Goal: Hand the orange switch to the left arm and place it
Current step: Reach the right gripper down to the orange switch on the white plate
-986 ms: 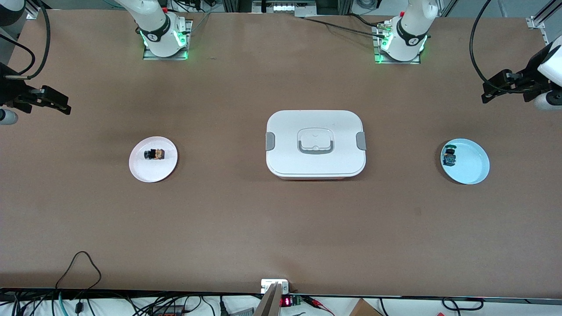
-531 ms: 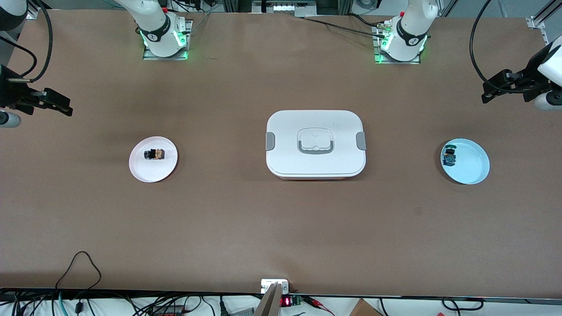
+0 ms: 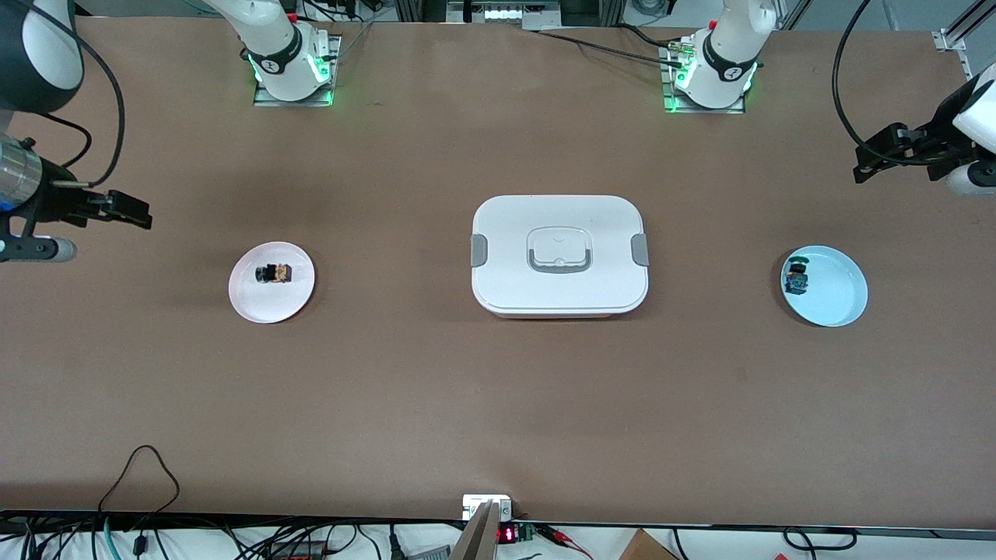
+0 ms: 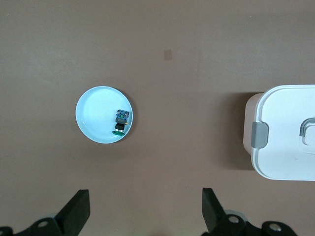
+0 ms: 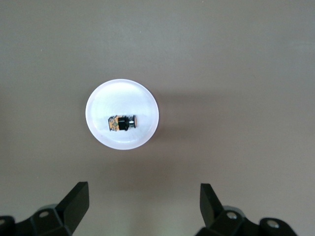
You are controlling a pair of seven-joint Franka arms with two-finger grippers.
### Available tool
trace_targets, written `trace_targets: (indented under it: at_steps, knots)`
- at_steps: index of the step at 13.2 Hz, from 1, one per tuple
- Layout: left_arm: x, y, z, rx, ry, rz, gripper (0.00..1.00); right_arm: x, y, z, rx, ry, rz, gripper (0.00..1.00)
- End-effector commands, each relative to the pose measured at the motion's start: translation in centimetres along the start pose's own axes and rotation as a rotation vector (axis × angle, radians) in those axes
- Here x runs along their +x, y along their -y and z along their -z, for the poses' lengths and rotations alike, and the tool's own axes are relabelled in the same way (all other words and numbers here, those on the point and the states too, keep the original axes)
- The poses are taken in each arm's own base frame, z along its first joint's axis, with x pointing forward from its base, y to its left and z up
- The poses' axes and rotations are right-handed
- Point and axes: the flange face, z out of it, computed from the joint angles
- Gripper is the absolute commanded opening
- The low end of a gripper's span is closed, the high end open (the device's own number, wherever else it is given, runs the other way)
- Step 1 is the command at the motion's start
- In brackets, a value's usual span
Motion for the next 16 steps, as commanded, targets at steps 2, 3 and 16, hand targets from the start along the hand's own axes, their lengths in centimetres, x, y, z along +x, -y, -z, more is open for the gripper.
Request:
trace_targets:
  at_steps: [2,3,16]
  knots:
    - [0.3,-0.1,0.4,0.002,0.000,0.006,1.00,2.1,0.3,-1.9,0.011,-0.018,0.010,1.00]
    - [0.3,-0.1,0.4,0.002,0.000,0.007,1.00,2.7,0.4,-3.1,0.009,-0.007,0.009,1.00]
    - [0.2,-0.5,0.7,0.002,-0.006,0.000,1.00,4.1,7.3,-19.6,0.040,-0.004,0.098,1.00]
